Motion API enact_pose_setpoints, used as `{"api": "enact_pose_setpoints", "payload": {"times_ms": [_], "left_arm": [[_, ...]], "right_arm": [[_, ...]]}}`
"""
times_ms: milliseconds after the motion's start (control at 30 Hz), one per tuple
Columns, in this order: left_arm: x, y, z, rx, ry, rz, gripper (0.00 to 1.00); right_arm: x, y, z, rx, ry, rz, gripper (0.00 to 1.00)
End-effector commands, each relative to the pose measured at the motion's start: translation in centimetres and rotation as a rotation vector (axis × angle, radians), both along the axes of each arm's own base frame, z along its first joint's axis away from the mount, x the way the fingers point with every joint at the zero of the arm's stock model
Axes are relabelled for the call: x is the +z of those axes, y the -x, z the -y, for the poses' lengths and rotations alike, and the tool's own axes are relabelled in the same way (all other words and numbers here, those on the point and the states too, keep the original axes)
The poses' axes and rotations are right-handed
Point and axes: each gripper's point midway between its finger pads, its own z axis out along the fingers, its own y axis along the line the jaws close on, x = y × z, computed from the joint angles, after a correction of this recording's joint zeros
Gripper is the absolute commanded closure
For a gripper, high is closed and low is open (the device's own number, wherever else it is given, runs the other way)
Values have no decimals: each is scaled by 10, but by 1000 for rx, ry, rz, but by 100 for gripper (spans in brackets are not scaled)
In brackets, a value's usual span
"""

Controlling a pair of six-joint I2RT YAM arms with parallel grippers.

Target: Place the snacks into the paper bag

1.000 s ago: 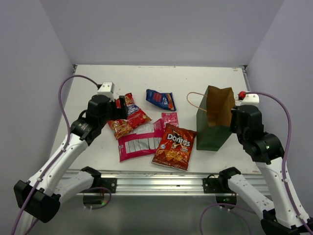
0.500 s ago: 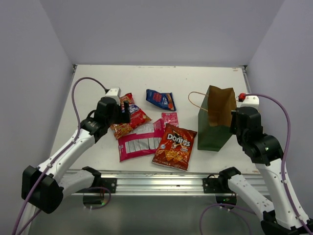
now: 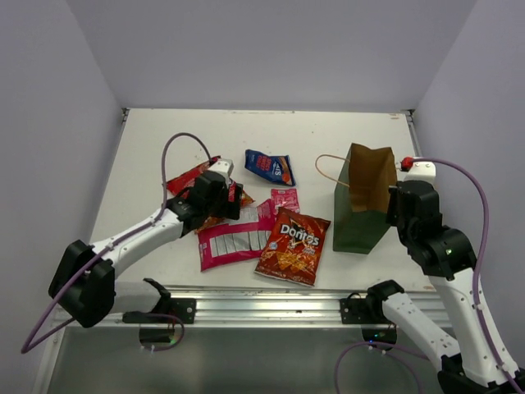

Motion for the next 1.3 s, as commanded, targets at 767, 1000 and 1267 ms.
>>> {"api": "enact_pose_setpoints", "payload": {"times_ms": [767, 1000, 1267], "left_arm": [[-34, -15, -43, 207, -500, 89, 24], [-36, -18, -45, 208, -508, 118, 100], [81, -30, 3, 152, -147, 254, 100]], "right_arm": [[6, -2, -11, 67, -40, 50, 100], [7, -1, -12, 74, -44, 54, 100], [5, -2, -15, 85, -48, 47, 100]]}}
